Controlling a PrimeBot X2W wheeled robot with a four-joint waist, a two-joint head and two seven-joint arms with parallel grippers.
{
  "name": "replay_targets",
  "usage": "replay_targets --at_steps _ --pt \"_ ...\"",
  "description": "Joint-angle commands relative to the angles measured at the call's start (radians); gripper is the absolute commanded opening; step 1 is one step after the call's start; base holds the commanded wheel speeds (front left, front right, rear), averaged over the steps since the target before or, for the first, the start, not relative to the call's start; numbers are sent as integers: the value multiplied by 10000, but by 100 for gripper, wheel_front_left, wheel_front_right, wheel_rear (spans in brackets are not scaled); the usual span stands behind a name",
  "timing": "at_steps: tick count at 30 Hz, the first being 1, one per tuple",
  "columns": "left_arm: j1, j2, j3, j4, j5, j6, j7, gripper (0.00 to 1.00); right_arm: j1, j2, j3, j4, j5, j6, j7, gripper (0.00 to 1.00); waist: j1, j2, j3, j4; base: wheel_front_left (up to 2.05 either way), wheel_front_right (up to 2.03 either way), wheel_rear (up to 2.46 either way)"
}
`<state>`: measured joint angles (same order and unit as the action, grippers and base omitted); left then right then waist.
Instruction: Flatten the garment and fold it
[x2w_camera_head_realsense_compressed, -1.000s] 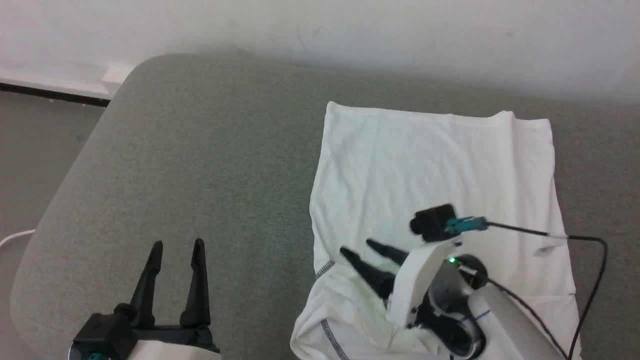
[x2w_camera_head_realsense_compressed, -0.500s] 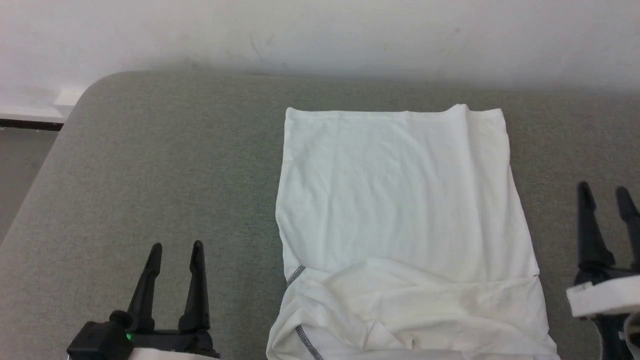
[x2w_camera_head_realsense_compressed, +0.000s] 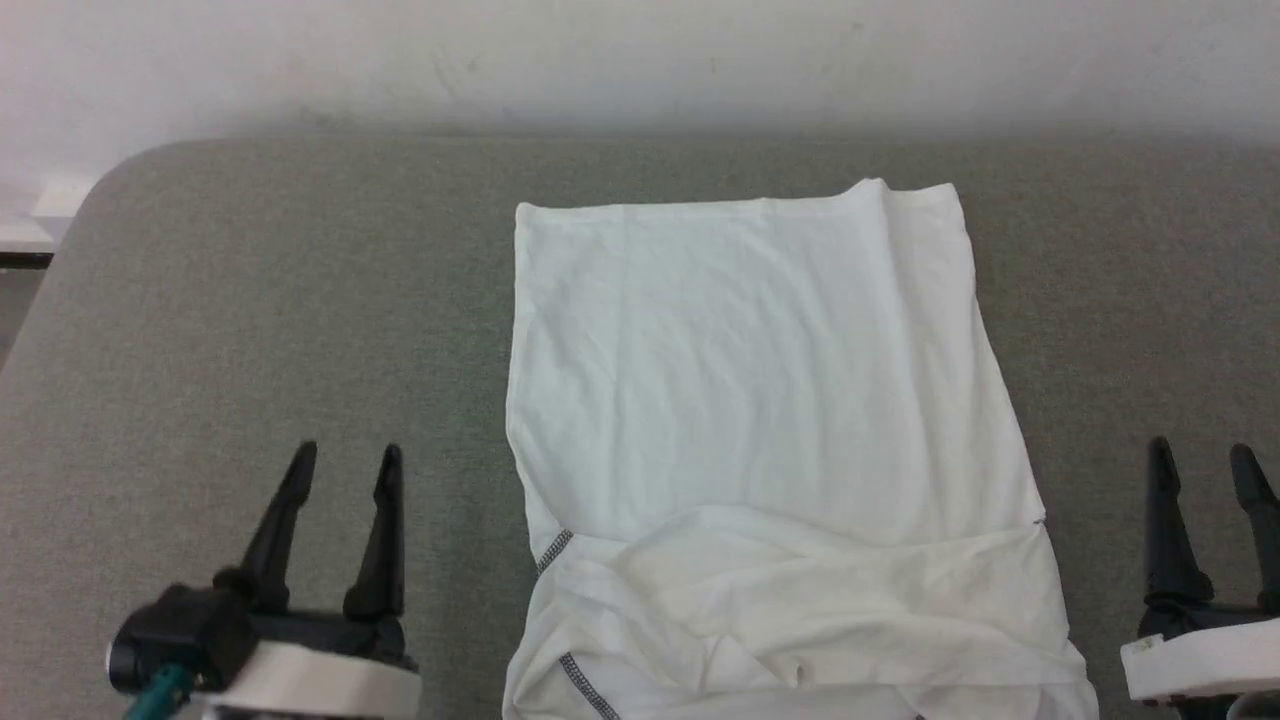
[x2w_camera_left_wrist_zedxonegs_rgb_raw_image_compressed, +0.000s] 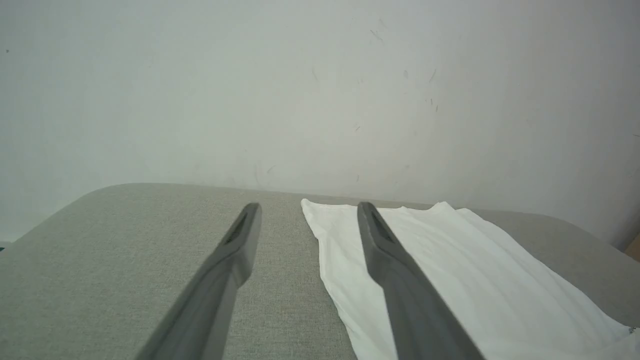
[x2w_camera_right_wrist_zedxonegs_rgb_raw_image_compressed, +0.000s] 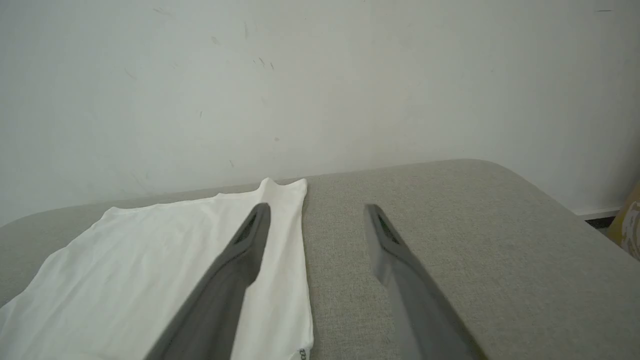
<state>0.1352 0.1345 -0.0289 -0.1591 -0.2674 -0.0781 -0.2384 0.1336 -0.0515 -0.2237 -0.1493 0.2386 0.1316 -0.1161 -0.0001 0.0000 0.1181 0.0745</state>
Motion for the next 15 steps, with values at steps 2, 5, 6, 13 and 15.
replay_targets --at_steps 2,5,6,13,15 --pt "-899 389 8 -112 140 -109 404 100 -261 12 114 -83 30 -9 -48 100 1 0 509 -127 0 0 0" --pt "-2165 894 99 -210 156 -150 1392 100 -534 12 329 -219 -64 -9 6 100 1 0 1098 -227 0 0 0" --pt "-2675 1038 118 -199 56 -184 1754 100 -643 12 389 -267 -94 -9 5 100 1 0 1292 -258 0 0 0" --pt "-6271 2102 91 199 -1284 -428 4197 100 -1437 12 792 -471 -134 -9 -101 100 1 0 2691 -654 0 0 0" --pt "-7156 2288 20 607 -1604 -454 4687 100 -1594 12 945 -436 -193 -9 -90 100 1 0 3040 -769 0 0 0"
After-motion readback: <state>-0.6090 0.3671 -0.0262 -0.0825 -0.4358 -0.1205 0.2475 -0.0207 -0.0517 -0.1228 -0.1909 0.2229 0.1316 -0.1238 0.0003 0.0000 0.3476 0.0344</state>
